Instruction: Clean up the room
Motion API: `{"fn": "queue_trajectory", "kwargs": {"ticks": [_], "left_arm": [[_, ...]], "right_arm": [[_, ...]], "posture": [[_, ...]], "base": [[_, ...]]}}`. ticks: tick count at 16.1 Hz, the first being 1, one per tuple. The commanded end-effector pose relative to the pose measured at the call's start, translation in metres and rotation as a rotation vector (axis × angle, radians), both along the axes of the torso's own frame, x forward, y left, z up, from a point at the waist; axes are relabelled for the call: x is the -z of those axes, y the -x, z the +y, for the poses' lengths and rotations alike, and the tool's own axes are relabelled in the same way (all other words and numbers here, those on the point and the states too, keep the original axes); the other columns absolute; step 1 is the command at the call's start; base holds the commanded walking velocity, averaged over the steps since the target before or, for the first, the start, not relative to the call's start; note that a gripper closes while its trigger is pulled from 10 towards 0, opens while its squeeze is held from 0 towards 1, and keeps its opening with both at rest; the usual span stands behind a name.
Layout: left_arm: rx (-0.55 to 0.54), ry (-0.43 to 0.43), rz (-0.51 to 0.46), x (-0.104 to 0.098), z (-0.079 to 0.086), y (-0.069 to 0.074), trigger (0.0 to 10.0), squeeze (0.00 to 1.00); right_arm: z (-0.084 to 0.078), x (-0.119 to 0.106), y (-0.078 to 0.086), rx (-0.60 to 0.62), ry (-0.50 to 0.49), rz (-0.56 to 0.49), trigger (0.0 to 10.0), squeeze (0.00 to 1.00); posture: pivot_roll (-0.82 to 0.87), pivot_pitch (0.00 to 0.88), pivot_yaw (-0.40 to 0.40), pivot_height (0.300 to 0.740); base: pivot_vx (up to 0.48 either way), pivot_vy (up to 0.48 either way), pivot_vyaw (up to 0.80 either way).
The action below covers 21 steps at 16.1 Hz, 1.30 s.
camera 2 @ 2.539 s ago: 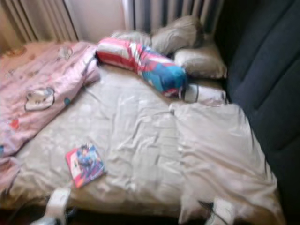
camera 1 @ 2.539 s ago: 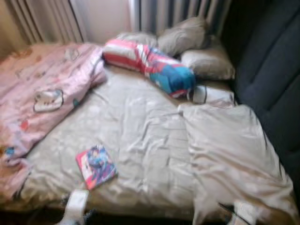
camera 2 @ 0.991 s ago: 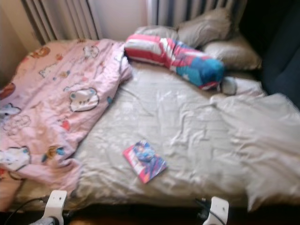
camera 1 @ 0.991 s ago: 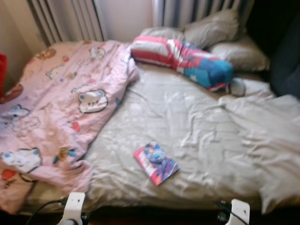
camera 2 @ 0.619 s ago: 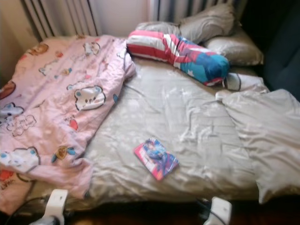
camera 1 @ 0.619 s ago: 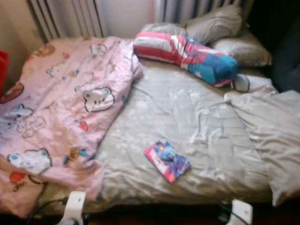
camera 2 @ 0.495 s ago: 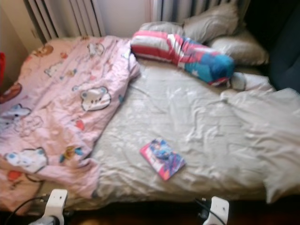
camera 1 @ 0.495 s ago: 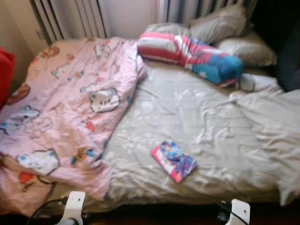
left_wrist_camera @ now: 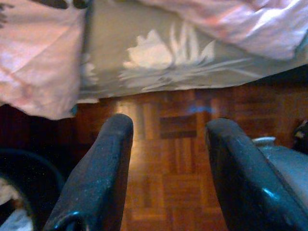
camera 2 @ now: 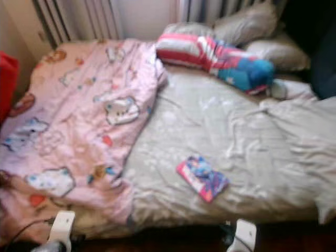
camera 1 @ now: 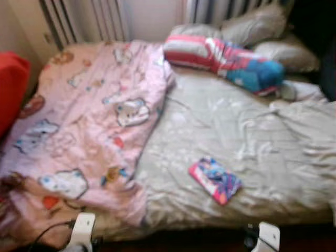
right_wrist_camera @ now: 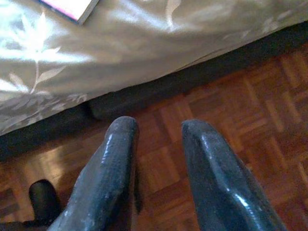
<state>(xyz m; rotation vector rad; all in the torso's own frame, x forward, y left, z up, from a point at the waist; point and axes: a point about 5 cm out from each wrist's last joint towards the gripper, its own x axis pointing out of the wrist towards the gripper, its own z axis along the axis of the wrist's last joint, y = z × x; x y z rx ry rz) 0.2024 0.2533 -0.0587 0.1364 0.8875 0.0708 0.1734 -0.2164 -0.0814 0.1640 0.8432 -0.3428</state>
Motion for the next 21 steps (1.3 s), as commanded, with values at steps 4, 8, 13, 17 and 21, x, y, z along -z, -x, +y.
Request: {"fn": "queue_trajectory", "kwargs": {"ticks": [4,8,13,17,21], "left_arm": [[-0.012,0.030,0.012,0.0043,-0.0027,0.0064,10.0,0.00],[-0.009,0.023,0.017,0.0044,-0.0022,0.0066,10.0,0.00],[-0.004,0.026,0.017,0.0044,-0.0027,0.0065,10.0,0.00],[-0.001,0.027,0.017,0.0044,-0.0032,0.0062,10.0,0.00],[-0.003,0.024,0.015,0.0042,-0.0029,0.0061,10.0,0.00]], "right_arm": [[-0.0029,0.0030,0.0079,0.010,0.002,0.022,10.0,0.00],[-0.0025,0.0027,0.0073,0.003,0.007,0.020,10.0,0.00],[-0.0009,0.0024,0.0060,-0.027,0.019,0.019,10.0,0.00],[-0.0020,0.0015,0.0048,-0.005,0.011,0.007,10.0,0.00],[-0.0011,0.0005,0.0025,-0.016,0.011,-0.001,10.0,0.00]], "posture": [[-0.06,0.125,0.007,0.740],[-0.06,0.127,0.007,0.740],[-0.06,0.127,0.007,0.740],[-0.06,0.127,0.005,0.740],[-0.06,0.127,0.006,0.740]], "base": [[0.000,0.000,0.00],[0.000,0.000,0.00],[0.205,0.000,0.16],[0.271,0.000,0.00],[0.200,0.000,0.00]]}}
